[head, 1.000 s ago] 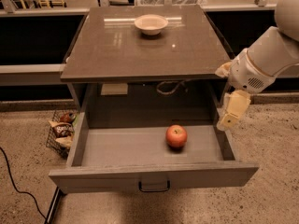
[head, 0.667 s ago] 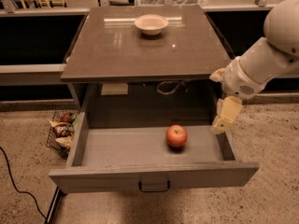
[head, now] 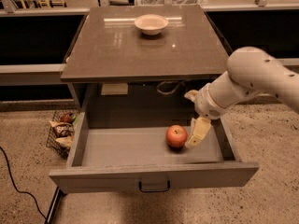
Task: Pick apple from top drawer and place on counter
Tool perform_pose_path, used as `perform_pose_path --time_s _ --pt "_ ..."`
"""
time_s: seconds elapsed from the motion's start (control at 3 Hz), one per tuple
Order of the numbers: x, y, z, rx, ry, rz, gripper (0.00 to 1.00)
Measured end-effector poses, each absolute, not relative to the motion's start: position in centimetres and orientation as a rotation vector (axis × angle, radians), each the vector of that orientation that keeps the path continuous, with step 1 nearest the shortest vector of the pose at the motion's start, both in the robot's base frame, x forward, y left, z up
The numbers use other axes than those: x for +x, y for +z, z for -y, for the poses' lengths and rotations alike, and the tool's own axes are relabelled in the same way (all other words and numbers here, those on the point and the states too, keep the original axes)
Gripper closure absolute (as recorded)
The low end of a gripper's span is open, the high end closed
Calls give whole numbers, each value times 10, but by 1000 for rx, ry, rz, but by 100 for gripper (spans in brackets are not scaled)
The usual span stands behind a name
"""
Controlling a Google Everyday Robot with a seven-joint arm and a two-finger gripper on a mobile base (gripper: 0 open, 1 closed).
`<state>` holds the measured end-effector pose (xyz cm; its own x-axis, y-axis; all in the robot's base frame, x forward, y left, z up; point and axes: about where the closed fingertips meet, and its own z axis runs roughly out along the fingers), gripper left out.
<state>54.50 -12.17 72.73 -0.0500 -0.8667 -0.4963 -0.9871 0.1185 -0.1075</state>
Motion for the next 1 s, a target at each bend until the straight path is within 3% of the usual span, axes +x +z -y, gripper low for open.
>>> perform_pose_path --time_s 0.67,1.0 --pt "558 654 84 -1793 436 -1922 0" --pt "560 632 83 -1783 435 -1933 19"
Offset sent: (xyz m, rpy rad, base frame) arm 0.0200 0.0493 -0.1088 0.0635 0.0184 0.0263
